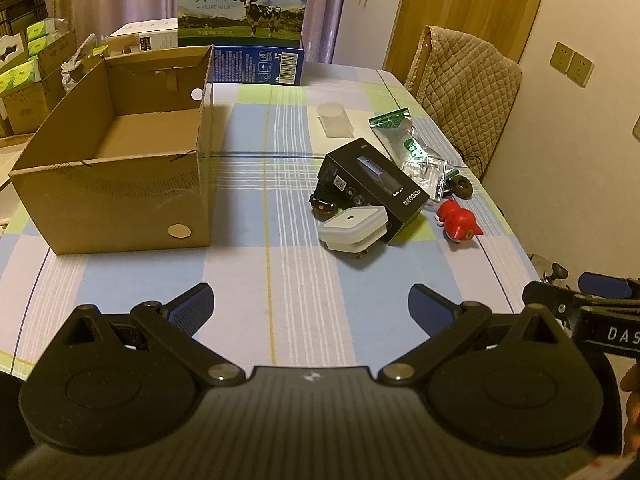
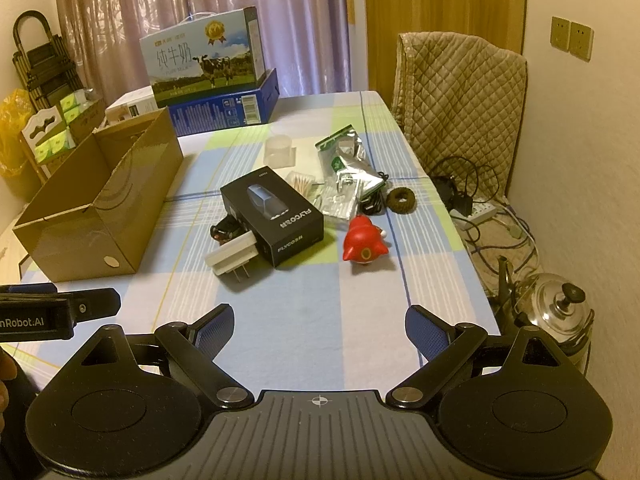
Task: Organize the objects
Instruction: 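Move both tools toward the white night-light and red toy figure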
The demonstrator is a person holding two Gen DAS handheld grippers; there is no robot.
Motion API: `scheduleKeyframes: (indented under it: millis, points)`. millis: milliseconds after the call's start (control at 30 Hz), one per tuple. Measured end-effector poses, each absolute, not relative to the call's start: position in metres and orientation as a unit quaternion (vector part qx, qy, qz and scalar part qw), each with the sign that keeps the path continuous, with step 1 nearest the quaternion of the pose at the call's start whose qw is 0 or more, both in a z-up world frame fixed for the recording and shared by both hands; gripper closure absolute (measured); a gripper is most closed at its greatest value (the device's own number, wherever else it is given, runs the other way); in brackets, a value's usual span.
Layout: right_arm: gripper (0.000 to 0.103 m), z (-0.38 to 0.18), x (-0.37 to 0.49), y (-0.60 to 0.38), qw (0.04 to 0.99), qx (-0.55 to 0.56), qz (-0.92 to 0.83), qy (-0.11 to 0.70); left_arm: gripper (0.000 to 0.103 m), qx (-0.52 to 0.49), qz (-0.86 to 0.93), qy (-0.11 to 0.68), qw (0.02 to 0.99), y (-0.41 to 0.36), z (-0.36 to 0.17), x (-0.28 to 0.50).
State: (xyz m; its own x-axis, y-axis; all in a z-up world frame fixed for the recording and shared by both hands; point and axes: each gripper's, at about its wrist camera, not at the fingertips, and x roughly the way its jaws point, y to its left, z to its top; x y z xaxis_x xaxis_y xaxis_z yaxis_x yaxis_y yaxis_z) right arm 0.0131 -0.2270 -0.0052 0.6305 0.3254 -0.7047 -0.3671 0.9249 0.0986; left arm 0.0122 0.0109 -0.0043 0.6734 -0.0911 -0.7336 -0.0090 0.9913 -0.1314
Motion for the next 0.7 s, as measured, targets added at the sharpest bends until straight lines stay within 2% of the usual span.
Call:
scheduleKeyframes:
  millis: [700]
  points:
    - [0.012,-0.017,0.026,-0.231,0.895,-0.021,0.199,0.398,0.001,-0.066,-0.048,0.405,0.911,0.012,-0.014,0.027]
